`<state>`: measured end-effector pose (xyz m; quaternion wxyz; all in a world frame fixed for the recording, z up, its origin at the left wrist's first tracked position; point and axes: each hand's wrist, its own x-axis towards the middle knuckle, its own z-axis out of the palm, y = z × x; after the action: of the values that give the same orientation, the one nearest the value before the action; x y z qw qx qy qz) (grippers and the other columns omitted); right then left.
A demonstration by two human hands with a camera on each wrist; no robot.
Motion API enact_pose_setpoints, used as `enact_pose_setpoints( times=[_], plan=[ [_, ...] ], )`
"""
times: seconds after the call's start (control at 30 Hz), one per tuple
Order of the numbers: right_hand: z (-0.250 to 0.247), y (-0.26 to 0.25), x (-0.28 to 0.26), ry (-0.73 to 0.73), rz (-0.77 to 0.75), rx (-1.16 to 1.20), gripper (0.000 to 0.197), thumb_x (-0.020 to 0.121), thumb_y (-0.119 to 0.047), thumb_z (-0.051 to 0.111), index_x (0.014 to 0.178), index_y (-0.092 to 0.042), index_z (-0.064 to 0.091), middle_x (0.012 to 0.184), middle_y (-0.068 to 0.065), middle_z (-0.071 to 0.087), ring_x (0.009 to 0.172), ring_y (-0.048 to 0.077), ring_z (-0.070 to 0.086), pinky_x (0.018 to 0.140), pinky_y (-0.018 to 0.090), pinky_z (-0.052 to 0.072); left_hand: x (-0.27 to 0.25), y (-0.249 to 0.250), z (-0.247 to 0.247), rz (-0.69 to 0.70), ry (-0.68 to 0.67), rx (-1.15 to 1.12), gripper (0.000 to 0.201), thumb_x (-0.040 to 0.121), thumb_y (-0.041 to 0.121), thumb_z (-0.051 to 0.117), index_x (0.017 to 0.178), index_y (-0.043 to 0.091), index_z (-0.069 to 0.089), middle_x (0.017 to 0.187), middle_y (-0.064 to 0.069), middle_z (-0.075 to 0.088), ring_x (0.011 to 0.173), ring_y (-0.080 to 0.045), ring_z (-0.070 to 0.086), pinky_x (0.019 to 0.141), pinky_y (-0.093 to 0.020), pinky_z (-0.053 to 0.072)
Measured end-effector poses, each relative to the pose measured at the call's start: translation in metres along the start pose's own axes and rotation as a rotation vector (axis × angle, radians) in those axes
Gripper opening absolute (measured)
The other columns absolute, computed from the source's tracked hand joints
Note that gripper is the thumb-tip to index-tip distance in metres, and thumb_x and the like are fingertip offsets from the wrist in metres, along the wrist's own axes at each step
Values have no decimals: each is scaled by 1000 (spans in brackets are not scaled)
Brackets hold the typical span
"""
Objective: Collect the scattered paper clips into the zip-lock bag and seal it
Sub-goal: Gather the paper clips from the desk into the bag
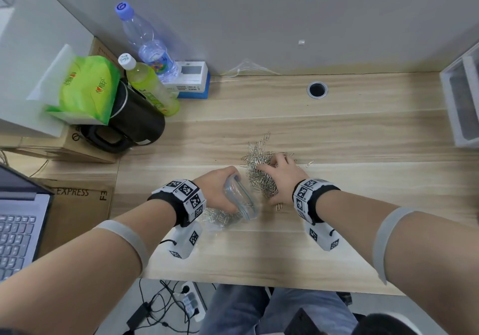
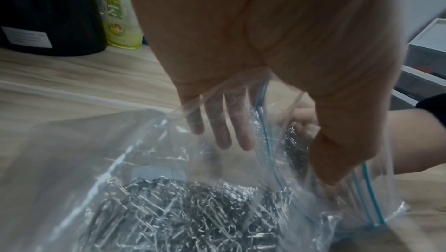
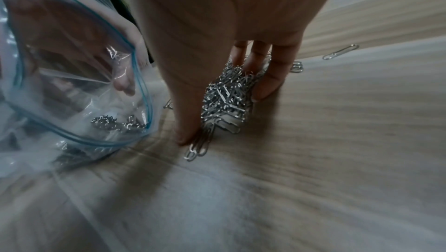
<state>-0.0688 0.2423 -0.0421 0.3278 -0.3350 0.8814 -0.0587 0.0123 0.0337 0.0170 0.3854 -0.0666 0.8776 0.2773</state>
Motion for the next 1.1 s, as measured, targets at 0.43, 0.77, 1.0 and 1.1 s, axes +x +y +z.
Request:
enact_pose_setpoints(
  times=[0.43, 0.77, 1.0, 1.1],
  plan=[
    [1, 6, 10, 41, -47, 80, 86, 72, -39, 79, 143, -46, 30, 134, 3, 30, 122, 24, 32, 89, 42, 51, 10, -4, 0, -8, -10, -22, 74, 50, 44, 82, 114, 34, 46, 101, -3, 64, 90, -24, 65, 77, -45, 57],
    [-1, 6, 13, 71, -39, 180, 25, 85, -24, 68, 108, -30, 62, 113, -1, 41, 111, 24, 40, 89, 44, 48, 14, -3, -1, -7, -11, -11, 71, 56, 36, 86, 115, 32, 46, 101, -3, 64, 90, -24, 65, 76, -42, 58],
    [-4, 10, 18, 92, -72, 255, 20, 85, -4, 60, 100, -14, 68, 110, 6, 56, 104, 27, 54, 91, 38, 45, 12, -1, -2, -17, -12, -14, 72, 52, 40, 84, 113, 34, 46, 103, -4, 65, 92, -25, 66, 78, -46, 58],
    [-12, 12, 19, 86, -51, 280, 18, 86, -7, 62, 96, -19, 70, 106, 3, 65, 103, 23, 59, 93, 36, 47, 13, -1, -1, -8, -3, -20, 73, 49, 42, 82, 112, 35, 47, 103, -4, 66, 92, -26, 67, 76, -47, 58]
  ],
)
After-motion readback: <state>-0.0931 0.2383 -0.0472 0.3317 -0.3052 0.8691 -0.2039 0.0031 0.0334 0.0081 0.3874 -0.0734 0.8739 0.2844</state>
